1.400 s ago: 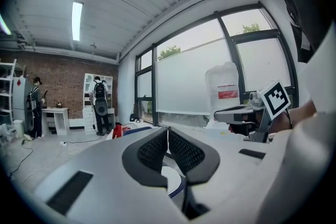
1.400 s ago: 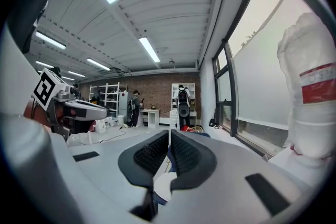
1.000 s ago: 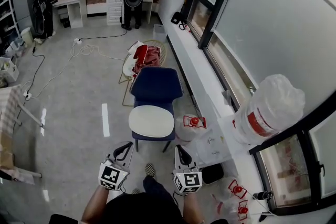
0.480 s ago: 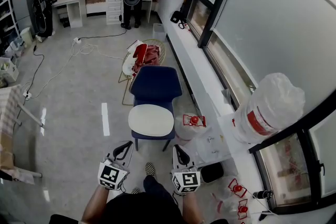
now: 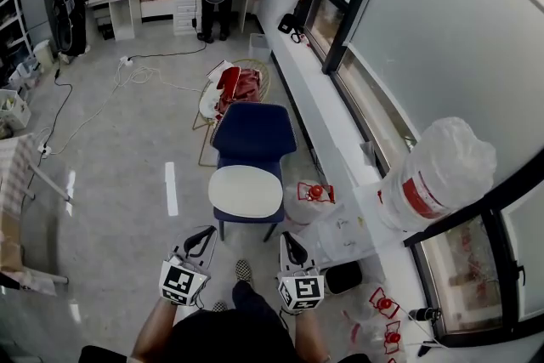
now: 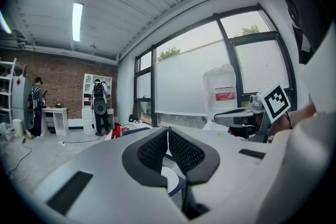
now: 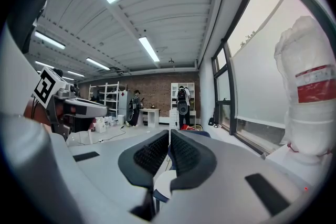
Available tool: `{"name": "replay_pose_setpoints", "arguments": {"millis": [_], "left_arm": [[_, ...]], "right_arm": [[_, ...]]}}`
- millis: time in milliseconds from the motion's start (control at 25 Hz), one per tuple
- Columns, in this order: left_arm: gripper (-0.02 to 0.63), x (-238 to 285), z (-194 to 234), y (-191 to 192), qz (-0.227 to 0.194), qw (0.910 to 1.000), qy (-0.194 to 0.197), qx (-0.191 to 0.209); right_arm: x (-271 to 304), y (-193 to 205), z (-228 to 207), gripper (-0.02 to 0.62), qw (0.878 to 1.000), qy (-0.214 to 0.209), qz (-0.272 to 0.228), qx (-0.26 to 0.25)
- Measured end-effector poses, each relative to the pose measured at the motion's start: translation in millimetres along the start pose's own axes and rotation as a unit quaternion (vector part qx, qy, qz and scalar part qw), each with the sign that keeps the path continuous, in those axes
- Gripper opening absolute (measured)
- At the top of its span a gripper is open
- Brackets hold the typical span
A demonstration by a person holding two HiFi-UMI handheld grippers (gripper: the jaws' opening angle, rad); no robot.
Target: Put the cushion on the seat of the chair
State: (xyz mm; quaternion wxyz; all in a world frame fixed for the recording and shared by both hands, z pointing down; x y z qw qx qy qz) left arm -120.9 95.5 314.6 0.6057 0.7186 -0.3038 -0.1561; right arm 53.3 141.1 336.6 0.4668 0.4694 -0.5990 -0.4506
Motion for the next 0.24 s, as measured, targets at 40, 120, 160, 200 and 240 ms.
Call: {"name": "replay_pose_setpoints", "arguments": {"millis": [40, 120, 160, 200, 240], "left_arm": [[0.023, -0.6, 0.0, 0.3, 0.005, 1.0, 0.002, 0.0], [0.023, -0.5, 1.0, 1.5, 0.01, 0.9999, 0.004, 0.0], [0.023, -0.1, 1.8, 2.1, 0.011, 0.9999, 0.004, 0.0], [0.023, 0.5, 2.7, 2.7, 0.012, 0.9999, 0.005, 0.0], [0.023, 1.1, 3.6, 3.1, 0.012, 0.9999, 0.005, 0.0]], "right_arm": [[0.3, 0.3, 0.2, 0.037, 1.0, 0.0, 0.001, 0.0], [1.6, 0.2, 0.4, 0.037, 1.0, 0.001, 0.001, 0.0], [2.5, -0.2, 0.6, 0.037, 1.0, 0.001, 0.001, 0.0], [3.5, -0.8, 0.7, 0.037, 1.0, 0.001, 0.001, 0.0], [4.5, -1.4, 0.9, 0.037, 1.0, 0.001, 0.001, -0.001]]}}
Point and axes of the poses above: the fingertips, and each gripper's own axes: x forward along the fingers, z to its left, y out of its underside, the point moved 1 cm from there along -x, backward along the fingers, and after that the axes turned 10 degrees about x, right-handed, at the moved point
